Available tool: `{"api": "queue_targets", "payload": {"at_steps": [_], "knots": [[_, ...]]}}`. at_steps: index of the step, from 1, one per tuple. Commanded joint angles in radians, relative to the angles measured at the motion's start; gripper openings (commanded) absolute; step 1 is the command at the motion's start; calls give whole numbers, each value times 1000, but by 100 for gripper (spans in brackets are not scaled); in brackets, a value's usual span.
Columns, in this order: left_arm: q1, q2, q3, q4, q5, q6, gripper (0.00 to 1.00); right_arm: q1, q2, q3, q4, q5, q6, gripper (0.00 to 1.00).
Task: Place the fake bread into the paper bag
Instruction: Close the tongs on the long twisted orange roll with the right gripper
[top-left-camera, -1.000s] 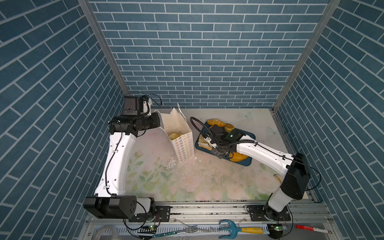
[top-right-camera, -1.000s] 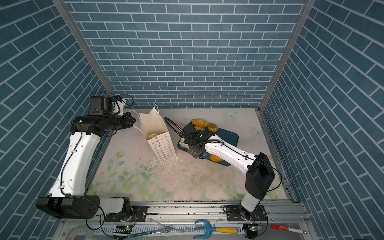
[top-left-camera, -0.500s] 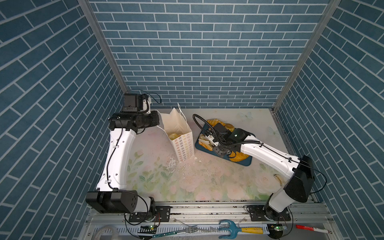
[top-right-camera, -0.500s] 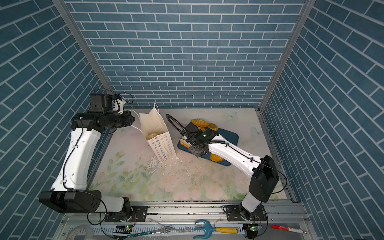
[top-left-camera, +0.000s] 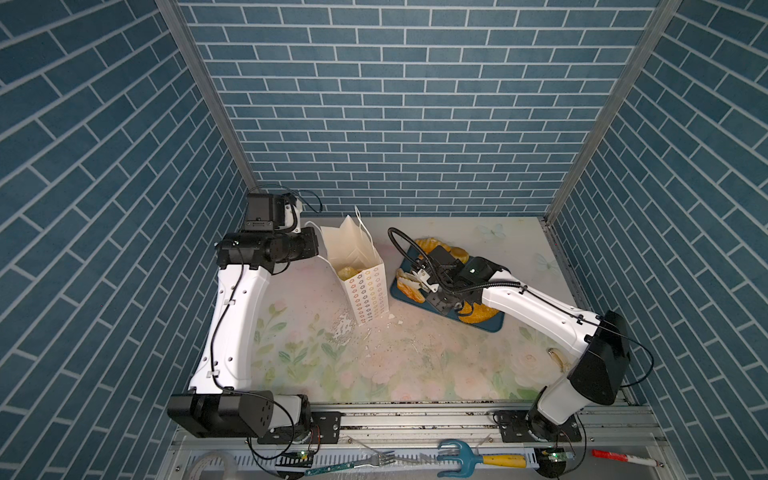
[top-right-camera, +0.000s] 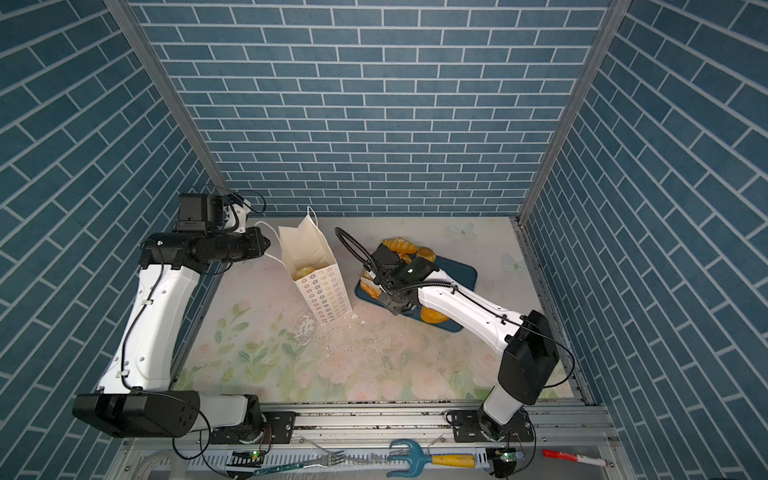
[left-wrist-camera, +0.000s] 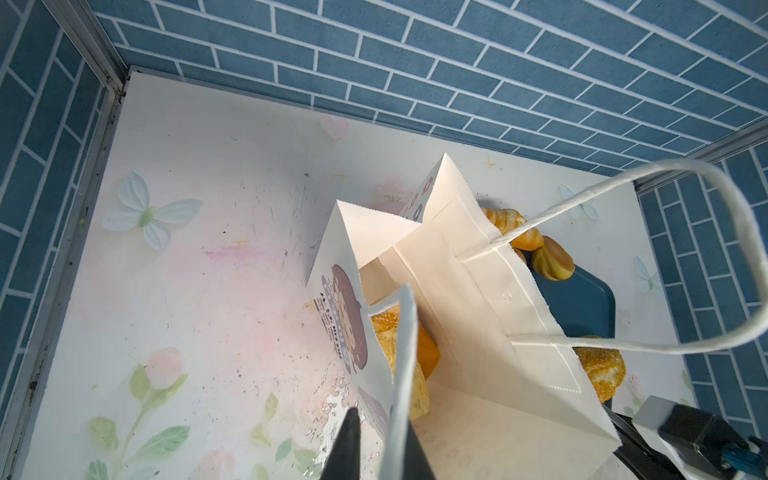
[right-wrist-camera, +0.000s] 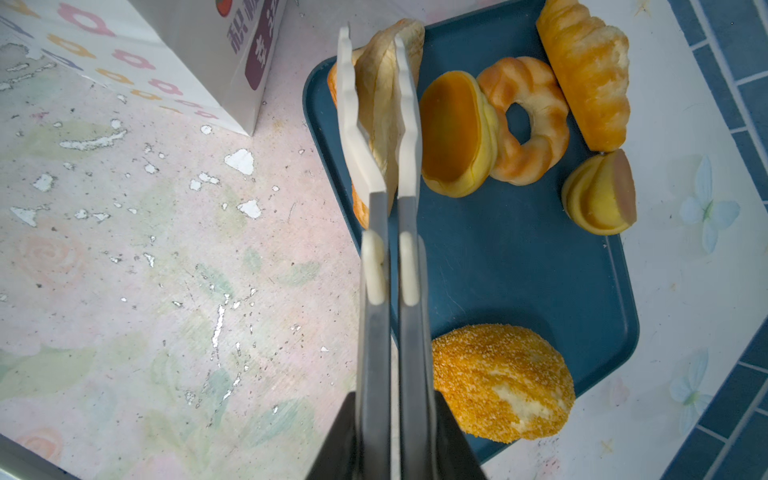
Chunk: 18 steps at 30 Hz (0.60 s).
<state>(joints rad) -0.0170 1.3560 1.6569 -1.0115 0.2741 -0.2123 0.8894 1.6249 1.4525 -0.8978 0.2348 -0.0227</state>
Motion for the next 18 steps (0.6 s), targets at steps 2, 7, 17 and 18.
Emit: {"api": "queue_targets", "payload": {"at_steps": [2, 7, 17, 18], "knots": [[6, -17, -8, 10, 7, -2, 17, -2, 23, -26, 2, -5, 32, 16], [6, -22, -10, 11, 6, -4, 17, -3, 36, -22, -8, -11, 22, 22], [6, -25, -10, 8, 7, -5, 17, 13, 45, -32, -25, -19, 6, 34], [6, -26, -10, 8, 7, -5, 17, 13, 42, -35, -24, -25, 5, 34]]}}
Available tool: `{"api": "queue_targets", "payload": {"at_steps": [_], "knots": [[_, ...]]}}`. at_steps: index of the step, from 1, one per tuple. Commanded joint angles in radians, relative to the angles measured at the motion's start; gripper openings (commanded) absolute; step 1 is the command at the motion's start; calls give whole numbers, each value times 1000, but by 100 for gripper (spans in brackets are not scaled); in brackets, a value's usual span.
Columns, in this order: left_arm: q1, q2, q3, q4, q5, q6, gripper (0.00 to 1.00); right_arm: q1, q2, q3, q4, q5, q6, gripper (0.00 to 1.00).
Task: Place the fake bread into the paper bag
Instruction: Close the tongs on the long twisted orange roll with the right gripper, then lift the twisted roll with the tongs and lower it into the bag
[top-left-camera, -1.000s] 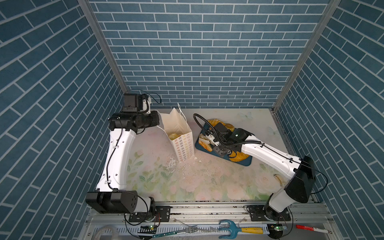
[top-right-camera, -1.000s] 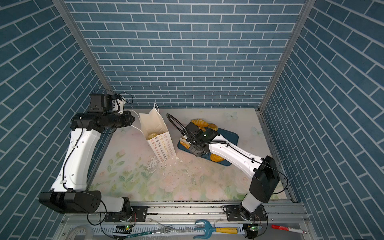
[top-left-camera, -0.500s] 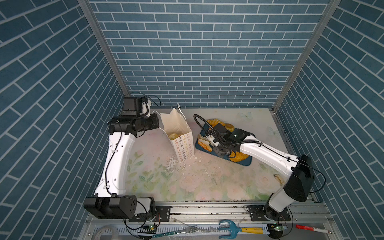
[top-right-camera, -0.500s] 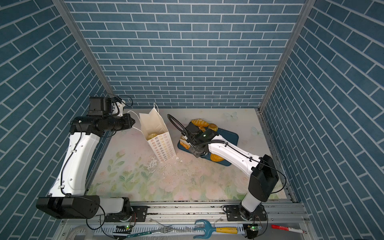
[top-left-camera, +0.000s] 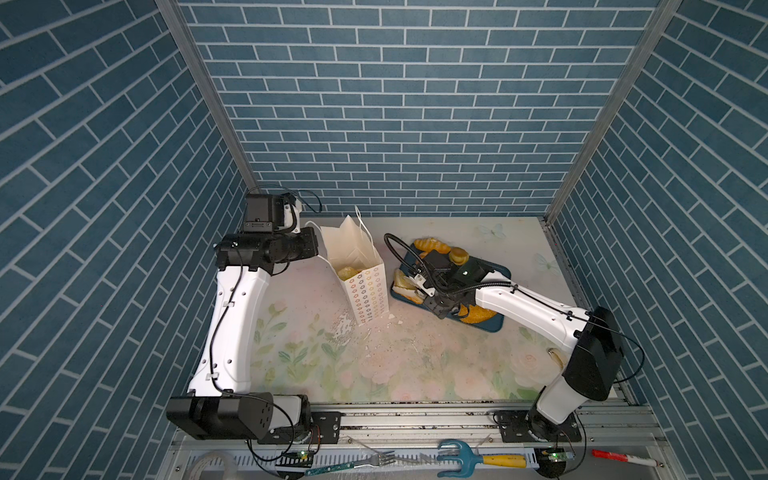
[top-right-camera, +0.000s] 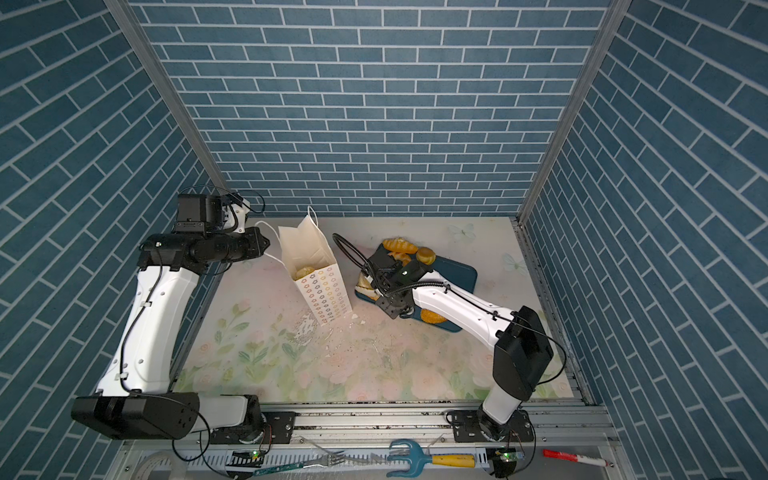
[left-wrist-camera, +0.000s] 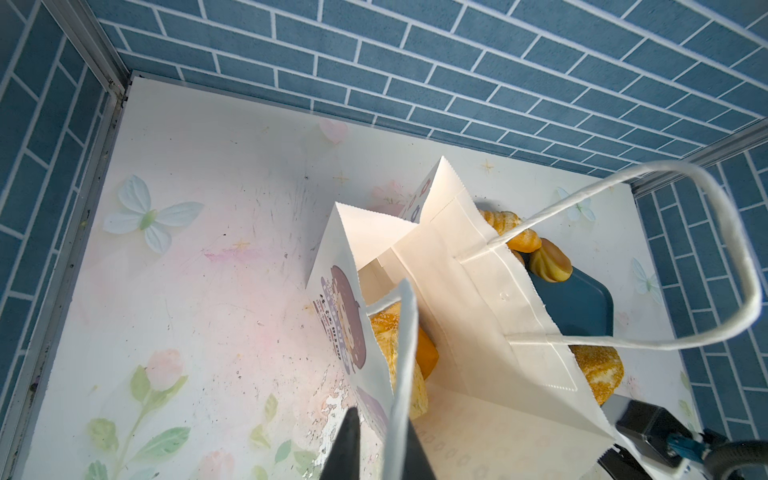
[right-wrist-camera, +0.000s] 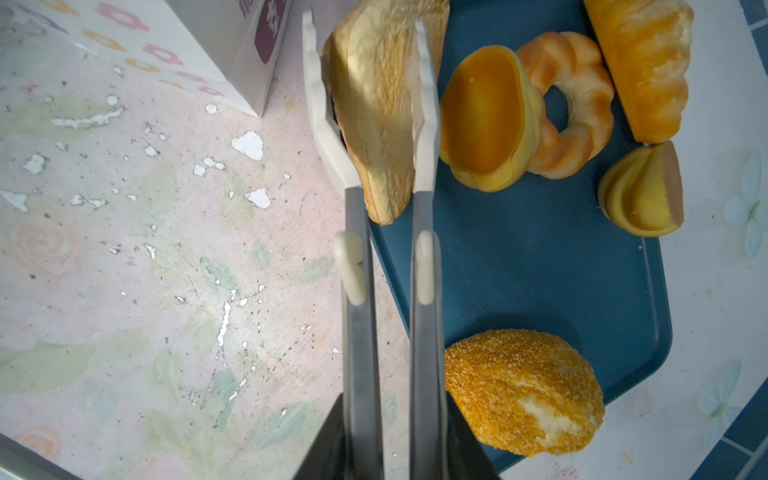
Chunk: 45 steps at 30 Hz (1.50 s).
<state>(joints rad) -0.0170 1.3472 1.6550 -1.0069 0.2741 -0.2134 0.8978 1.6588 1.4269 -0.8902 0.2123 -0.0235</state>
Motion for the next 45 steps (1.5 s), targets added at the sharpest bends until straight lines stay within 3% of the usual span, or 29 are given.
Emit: {"api": "queue_targets", "payload": {"at_steps": [1, 10, 17, 26, 45], "knots": [[6, -16, -6, 4, 7, -5, 17, 5, 6, -11, -32, -6, 8, 35], [5, -16, 0, 4, 7, -10, 17, 5, 23, -15, 9, 46, 10, 35], [5, -19, 2, -4, 6, -9, 17, 6, 49, 5, 9, 81, 0, 23], [6, -39, -20, 0, 4, -9, 17, 6, -84, -47, 13, 63, 11, 11], [5, -44, -26, 19, 8, -26, 17, 3, -281, 70, -65, 63, 92, 6]]}}
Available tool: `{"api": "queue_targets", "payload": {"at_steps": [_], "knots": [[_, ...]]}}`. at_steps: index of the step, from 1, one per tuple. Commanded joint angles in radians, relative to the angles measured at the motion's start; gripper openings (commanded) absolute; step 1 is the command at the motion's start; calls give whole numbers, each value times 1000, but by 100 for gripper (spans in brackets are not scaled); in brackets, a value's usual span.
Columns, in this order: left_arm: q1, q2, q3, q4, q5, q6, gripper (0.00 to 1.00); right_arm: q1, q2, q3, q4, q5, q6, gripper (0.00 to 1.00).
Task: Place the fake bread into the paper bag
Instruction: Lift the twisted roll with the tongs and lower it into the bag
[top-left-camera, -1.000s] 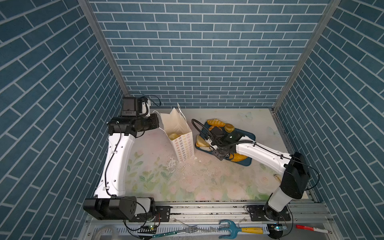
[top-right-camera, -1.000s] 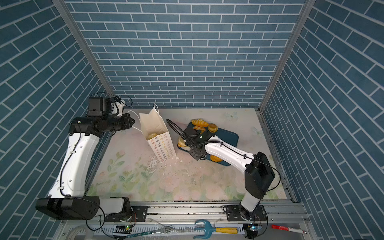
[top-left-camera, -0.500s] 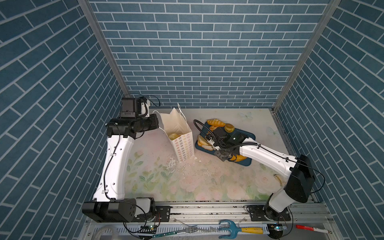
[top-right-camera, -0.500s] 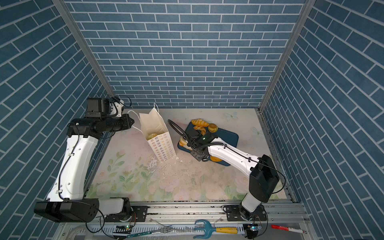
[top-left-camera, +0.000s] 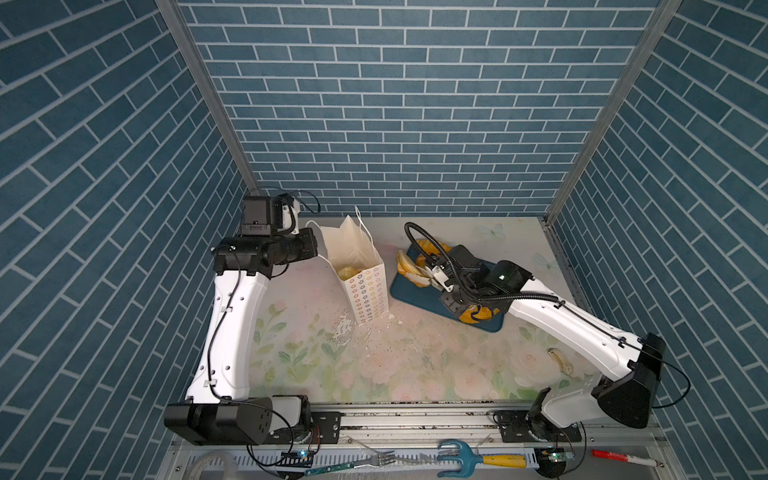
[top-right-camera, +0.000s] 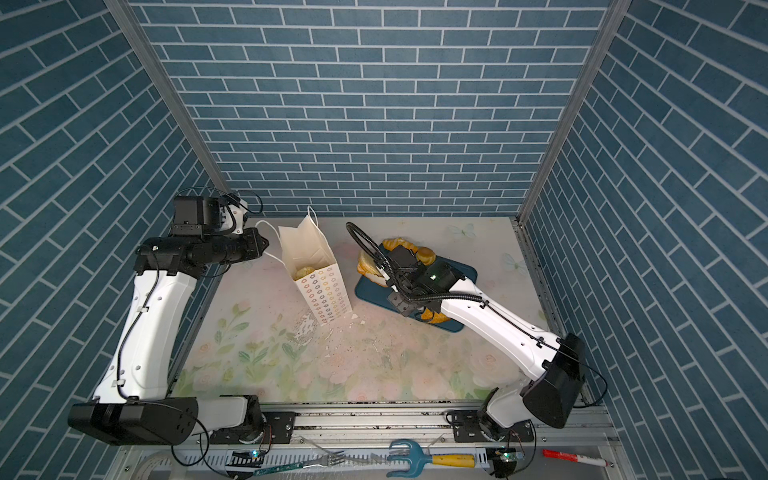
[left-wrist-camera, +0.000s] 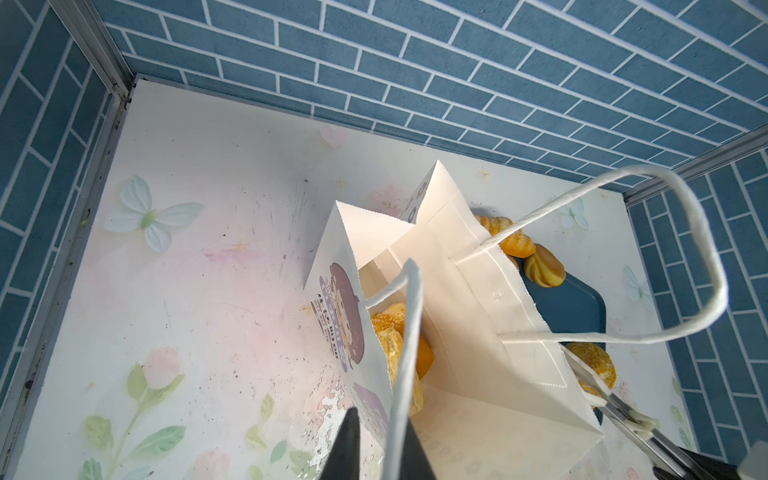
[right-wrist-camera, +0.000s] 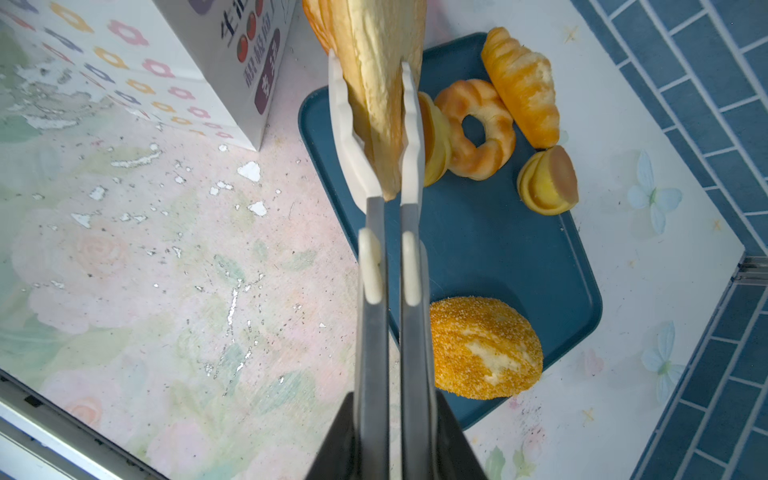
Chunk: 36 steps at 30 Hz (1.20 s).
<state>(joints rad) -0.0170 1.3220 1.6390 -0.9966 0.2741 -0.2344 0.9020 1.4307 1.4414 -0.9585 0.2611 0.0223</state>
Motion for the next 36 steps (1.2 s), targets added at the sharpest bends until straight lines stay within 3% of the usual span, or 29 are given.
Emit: {"api": "queue_targets", "payload": {"at_steps": [1, 6, 14, 23, 27, 32, 36], "knots": [[5, -20, -9, 9, 9, -6, 17, -3, -65, 68, -1, 21, 52, 6], [5, -28, -18, 19, 8, -12, 16, -14, -96, 173, -27, 37, 54, 6], [5, -39, -37, 38, 10, -23, 15, -17, -38, 468, -59, 29, -37, 7], [5, -75, -77, 79, -31, -53, 11, 27, 121, 787, -94, -257, -43, 7], [6, -110, -118, 113, -47, -80, 10, 70, 170, 828, -131, -284, -31, 8], [5, -107, -126, 116, -13, -90, 10, 93, 159, 739, -88, -398, -3, 8], [6, -101, -122, 113, -7, -88, 10, 95, 152, 676, -77, -410, 16, 8]]}}
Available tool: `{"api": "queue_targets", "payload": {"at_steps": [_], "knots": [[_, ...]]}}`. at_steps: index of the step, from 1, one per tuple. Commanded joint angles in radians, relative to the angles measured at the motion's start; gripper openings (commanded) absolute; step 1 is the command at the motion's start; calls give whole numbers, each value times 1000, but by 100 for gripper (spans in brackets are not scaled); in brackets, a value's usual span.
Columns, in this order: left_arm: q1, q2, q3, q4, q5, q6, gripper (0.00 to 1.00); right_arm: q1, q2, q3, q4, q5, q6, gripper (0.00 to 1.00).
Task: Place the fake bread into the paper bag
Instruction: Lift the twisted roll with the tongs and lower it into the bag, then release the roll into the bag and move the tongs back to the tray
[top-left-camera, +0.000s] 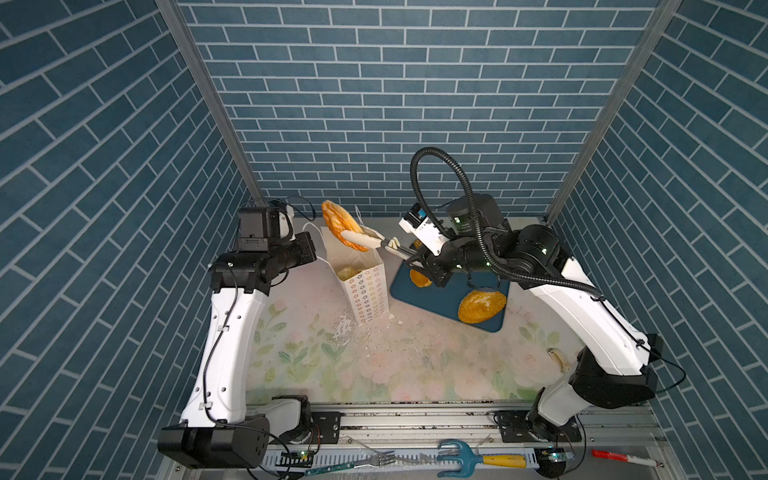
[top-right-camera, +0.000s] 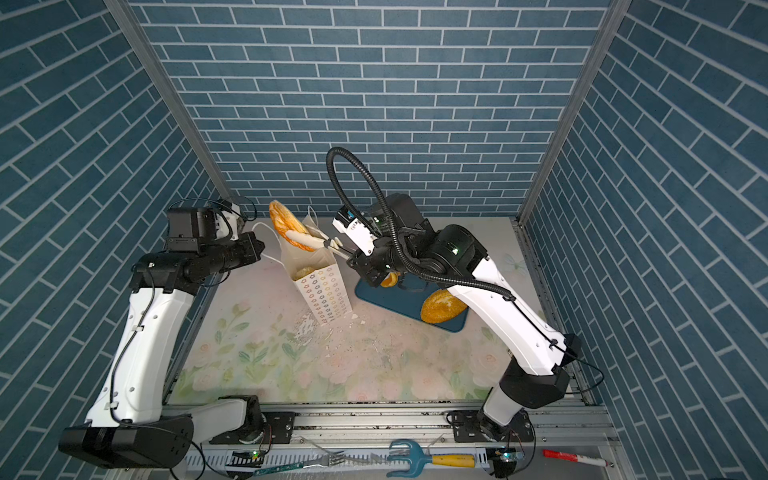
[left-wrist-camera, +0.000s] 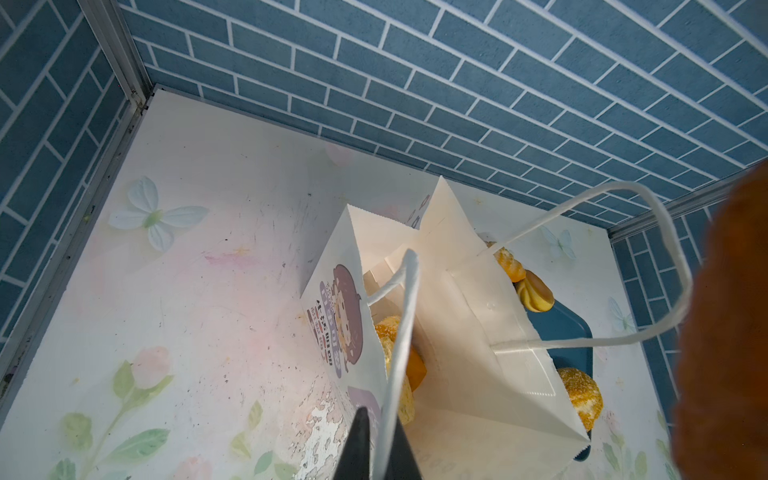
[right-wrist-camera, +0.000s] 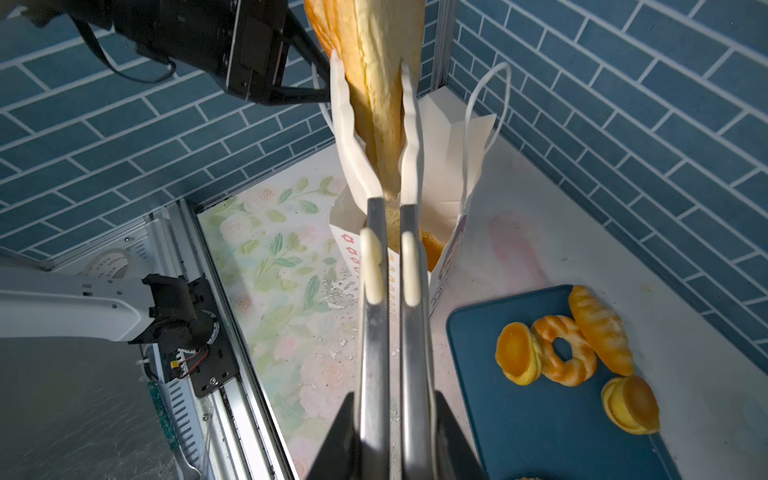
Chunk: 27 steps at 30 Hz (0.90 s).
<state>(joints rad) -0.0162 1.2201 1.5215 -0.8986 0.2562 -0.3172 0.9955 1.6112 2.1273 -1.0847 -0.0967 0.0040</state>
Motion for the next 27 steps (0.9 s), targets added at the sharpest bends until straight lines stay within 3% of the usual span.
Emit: {"api": "queue_targets", "payload": {"at_steps": [1, 14, 27], "knots": [[6, 2, -3, 15, 9, -3, 10, 2, -26, -23, 49, -49, 40, 8], [5, 8, 15, 2, 14, 17, 10, -27, 59, -60, -12, -12, 42, 12], [5, 21, 24, 0, 16, 21, 10, -43, 97, 38, -84, 0, -1, 32]]}}
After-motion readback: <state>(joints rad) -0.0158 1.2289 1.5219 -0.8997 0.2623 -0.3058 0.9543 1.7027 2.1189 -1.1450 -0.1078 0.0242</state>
